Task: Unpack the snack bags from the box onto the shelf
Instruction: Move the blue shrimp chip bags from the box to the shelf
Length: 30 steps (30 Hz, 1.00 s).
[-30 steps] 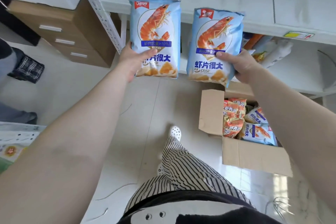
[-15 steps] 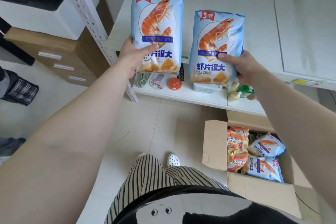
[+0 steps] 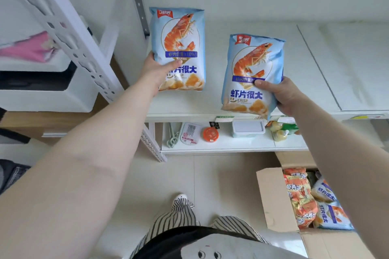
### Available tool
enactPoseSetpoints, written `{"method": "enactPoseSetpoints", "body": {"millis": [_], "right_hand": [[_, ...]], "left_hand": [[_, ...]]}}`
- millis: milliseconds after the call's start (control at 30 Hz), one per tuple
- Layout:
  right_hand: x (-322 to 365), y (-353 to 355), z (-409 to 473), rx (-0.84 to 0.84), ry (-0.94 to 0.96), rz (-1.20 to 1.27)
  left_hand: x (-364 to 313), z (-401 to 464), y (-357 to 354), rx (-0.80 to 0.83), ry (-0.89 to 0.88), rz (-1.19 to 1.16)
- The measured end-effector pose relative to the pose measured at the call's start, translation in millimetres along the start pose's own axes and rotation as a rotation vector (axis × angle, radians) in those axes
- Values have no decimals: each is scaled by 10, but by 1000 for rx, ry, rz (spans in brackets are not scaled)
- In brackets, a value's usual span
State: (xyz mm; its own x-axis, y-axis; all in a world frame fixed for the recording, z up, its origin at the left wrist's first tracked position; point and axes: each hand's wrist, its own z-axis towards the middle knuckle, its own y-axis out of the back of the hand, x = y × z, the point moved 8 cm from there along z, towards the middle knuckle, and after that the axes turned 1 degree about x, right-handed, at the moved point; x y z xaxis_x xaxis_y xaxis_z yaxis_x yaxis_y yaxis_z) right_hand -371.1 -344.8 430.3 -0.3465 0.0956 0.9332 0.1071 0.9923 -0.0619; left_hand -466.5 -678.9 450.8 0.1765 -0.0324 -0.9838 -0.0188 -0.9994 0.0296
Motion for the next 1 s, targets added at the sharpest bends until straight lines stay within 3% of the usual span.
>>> {"method": "enactPoseSetpoints", "body": {"millis": [300, 533, 733, 900, 1000], "right_hand": [[-61, -214, 331, 33, -32, -50], [-338, -397, 935, 126, 55, 31], [-277, -601, 1501, 212, 146, 79], [-19, -731, 1846, 223, 227, 122], [100, -840, 2000, 228, 227, 114]], "left_hand": [[180, 476, 84, -51, -18, -30], [458, 1058, 68, -141, -156, -39], [506, 1598, -79, -93, -206, -103], [585, 1821, -227, 56, -122, -207], [625, 1883, -237, 65, -65, -248]]}}
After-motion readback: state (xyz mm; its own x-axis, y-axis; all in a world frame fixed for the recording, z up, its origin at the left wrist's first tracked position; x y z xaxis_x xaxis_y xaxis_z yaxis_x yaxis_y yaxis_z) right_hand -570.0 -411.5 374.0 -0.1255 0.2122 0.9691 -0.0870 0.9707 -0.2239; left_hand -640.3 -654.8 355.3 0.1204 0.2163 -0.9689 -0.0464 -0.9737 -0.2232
